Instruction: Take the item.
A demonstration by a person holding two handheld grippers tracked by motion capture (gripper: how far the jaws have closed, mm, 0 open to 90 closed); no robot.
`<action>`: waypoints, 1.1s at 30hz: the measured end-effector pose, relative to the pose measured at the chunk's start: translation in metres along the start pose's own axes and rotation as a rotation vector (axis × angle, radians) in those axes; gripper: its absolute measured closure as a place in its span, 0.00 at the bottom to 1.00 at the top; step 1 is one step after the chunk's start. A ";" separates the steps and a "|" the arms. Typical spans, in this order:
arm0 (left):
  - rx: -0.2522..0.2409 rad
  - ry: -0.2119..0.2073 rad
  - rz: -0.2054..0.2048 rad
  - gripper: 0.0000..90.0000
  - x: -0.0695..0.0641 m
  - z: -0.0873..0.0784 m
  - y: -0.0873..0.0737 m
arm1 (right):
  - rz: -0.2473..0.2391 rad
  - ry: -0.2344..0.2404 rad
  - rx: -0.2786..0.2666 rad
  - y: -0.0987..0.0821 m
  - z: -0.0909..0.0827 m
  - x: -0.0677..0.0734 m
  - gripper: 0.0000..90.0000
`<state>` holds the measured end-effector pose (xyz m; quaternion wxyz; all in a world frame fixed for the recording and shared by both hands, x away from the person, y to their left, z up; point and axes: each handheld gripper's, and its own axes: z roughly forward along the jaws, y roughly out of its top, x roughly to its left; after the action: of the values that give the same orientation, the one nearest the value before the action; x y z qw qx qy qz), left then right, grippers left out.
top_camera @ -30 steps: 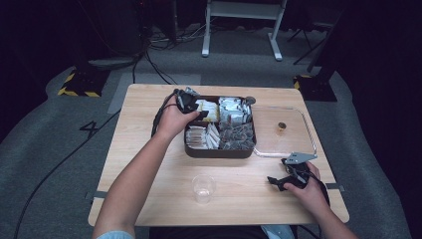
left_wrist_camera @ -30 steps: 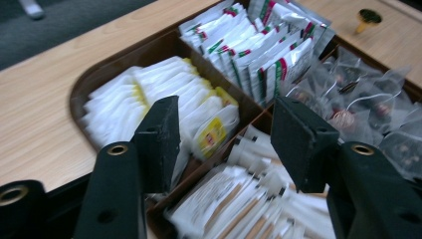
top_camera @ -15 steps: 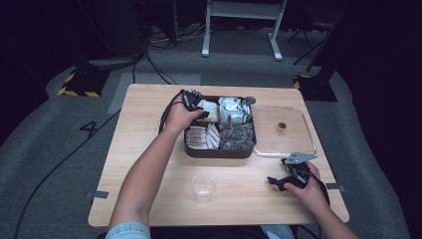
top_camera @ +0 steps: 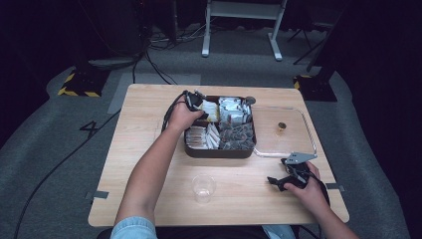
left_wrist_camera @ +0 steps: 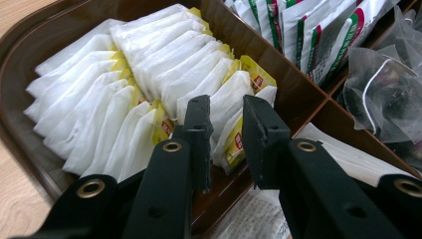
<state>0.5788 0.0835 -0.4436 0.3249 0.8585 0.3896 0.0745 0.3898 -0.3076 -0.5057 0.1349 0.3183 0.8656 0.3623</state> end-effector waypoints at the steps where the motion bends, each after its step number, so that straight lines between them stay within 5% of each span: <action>1: 0.000 0.000 0.000 0.81 0.000 0.000 0.000 | 0.000 0.000 0.000 0.000 0.000 0.000 0.01; 9: 0.020 -0.015 0.012 0.83 -0.001 0.009 0.000 | -0.004 0.001 -0.002 0.000 0.000 0.000 0.02; 18: 0.053 -0.044 0.026 0.98 -0.001 0.012 0.000 | -0.005 0.002 -0.003 0.000 0.000 0.000 0.02; 23: 0.048 -0.049 0.071 1.00 -0.006 0.007 0.003 | -0.005 0.003 -0.003 0.000 0.000 0.000 0.02; 33: 0.000 -0.055 0.094 1.00 -0.010 -0.014 0.010 | -0.005 0.003 -0.003 0.000 0.000 0.000 0.02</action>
<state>0.5731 0.0781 -0.4253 0.3315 0.8776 0.3399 0.0659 0.3895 -0.3078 -0.5056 0.1352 0.3155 0.8660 0.3638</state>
